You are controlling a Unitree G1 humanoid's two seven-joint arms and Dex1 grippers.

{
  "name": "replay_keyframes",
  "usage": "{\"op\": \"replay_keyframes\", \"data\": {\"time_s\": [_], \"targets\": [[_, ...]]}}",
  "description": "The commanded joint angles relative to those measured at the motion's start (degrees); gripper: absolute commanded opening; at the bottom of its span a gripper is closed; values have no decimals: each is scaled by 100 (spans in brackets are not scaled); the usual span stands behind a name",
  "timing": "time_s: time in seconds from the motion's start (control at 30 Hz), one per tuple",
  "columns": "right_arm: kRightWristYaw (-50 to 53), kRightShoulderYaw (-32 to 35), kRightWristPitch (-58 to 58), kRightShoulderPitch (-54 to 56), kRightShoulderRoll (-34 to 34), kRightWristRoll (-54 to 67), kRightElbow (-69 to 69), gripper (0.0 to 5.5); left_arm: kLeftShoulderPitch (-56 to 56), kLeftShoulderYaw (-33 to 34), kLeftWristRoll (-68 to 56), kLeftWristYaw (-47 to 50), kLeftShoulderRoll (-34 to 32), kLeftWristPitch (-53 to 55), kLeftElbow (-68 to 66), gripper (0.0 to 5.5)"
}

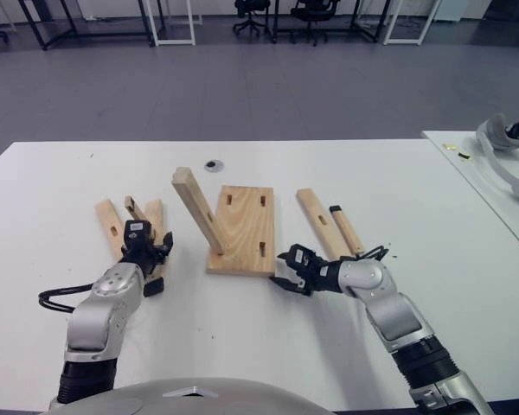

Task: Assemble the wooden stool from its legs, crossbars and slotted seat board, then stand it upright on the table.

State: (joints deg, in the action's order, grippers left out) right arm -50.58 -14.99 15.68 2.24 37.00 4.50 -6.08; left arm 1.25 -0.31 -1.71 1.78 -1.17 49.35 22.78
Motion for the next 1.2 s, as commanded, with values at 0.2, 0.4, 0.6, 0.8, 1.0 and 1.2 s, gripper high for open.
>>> {"op": "replay_keyframes", "data": {"time_s": [0.2, 0.4, 0.6, 0.8, 1.0, 1.2], "targets": [[199, -169, 180, -176, -147, -122, -71, 284, -379, -11, 253, 70, -425, 1154, 574, 326], [321, -202, 212, -281, -199, -117, -142, 284, -260, -125, 198, -1, -390, 1510, 754, 326], [442, -282, 227, -291, -287, -158, -158, 284, -299, 7, 150, 22, -215, 1984, 623, 326], [542, -344, 264, -290, -374, -157, -195, 284, -345, -29, 121, -14, -195, 2027, 427, 307], [573, -311, 275, -294, -366, -133, -194, 284, -134, -269, 191, -104, -368, 1768, 303, 210], [676, -68, 120, -159, -266, -186, 16, 284, -360, -219, 162, -238, -535, 974, 186, 210]]}}
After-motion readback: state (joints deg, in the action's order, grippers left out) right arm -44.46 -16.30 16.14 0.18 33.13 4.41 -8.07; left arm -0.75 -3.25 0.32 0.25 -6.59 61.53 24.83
